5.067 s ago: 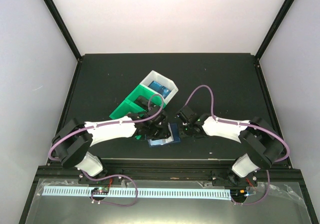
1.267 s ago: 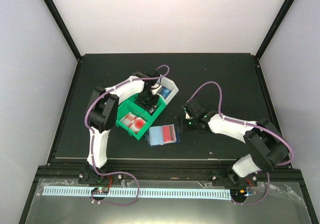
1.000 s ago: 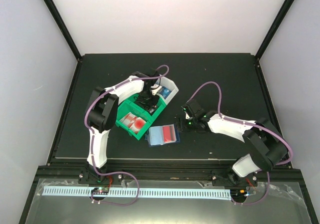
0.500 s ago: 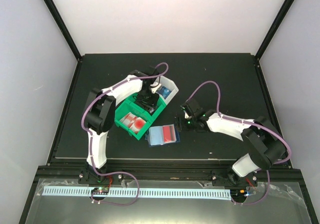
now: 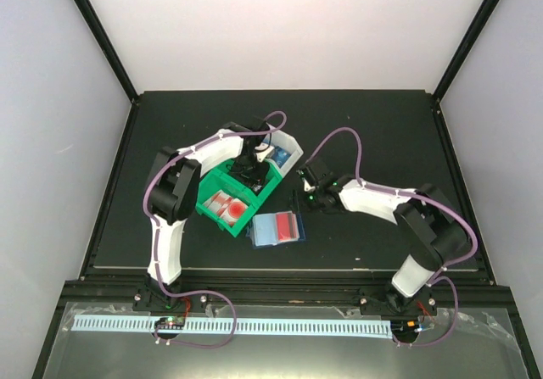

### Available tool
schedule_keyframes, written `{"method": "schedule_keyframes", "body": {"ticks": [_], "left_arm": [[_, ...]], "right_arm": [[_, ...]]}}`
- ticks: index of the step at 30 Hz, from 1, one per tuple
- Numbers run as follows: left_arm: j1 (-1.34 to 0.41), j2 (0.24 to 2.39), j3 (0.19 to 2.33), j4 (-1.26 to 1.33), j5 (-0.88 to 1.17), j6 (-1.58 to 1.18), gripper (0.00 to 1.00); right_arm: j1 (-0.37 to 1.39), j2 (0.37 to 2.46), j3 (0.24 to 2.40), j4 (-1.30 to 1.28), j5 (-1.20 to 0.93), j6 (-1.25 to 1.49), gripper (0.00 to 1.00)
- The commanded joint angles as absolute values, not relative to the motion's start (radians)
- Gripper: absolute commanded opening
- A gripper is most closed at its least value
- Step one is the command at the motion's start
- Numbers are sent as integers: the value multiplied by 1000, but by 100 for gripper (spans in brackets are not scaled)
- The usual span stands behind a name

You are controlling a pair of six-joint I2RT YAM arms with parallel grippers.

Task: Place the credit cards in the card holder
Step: Pick up the credit card from the storage box.

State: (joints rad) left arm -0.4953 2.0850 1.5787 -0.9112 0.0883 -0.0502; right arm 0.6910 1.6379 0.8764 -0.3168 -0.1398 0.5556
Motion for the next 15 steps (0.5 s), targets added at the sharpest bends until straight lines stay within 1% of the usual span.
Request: {"method": "schedule_keyframes", "body": {"ticks": [1,4,10,15], "left_arm": [[-483,2111,1577,-912,115,-26,47],[-483,2120,1579,-918,137,-24,43],[-482,2096,1581,-927,165,-26,27],[-481,2051,1582,-927,215,-24,20]], "right_arm": [[688,1692,963,-346,-109,528,66],[687,1729,1005,-357,-103,526,66],[700,1809,1087,-382,-100,518,65],[703,1868,1139,-402,-93,510,65]]}}
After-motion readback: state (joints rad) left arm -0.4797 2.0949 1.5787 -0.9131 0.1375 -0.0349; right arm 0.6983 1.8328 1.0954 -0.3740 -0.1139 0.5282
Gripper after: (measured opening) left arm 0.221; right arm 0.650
